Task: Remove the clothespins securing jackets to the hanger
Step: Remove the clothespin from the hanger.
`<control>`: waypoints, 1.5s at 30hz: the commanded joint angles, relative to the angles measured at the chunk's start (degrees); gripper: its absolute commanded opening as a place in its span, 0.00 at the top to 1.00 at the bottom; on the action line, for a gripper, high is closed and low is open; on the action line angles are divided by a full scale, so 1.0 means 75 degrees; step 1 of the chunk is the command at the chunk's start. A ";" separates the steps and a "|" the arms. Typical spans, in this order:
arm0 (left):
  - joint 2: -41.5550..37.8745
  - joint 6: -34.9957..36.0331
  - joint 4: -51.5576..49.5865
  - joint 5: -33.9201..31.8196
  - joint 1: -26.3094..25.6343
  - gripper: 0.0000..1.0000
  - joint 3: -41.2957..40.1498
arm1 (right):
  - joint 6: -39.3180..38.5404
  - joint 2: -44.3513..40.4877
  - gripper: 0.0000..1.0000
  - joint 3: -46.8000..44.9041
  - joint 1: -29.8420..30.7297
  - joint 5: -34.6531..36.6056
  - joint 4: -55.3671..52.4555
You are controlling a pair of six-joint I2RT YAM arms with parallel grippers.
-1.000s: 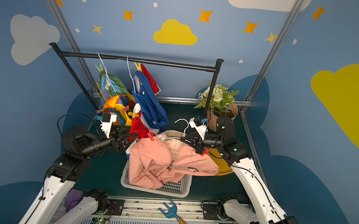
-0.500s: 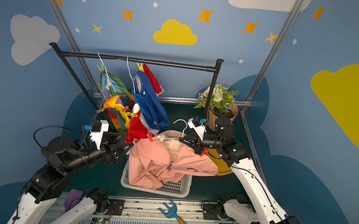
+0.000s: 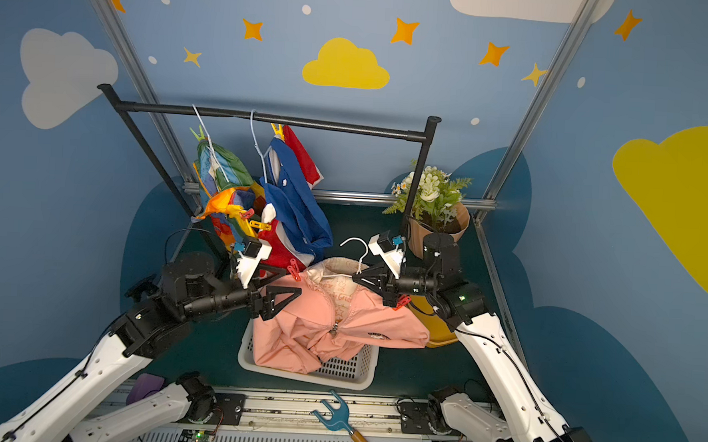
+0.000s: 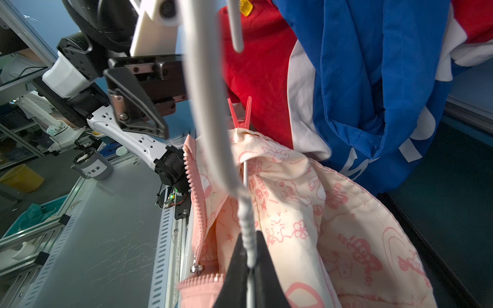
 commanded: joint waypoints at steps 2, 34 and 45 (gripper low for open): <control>0.0126 -0.0141 0.0931 0.0406 0.0597 0.14 -0.0066 | -0.0069 -0.0305 1.00 -0.0021 -0.0037 -0.0207 0.0140; 0.0455 -0.0817 0.2374 0.3206 0.1378 0.35 -0.0445 | 0.0174 -0.0363 1.00 -0.0081 -0.0125 -0.0780 0.0294; 0.0097 -0.0886 0.2421 0.3183 0.1373 0.56 -0.0637 | 0.0173 -0.0370 1.00 -0.0118 -0.0160 -0.0952 0.0317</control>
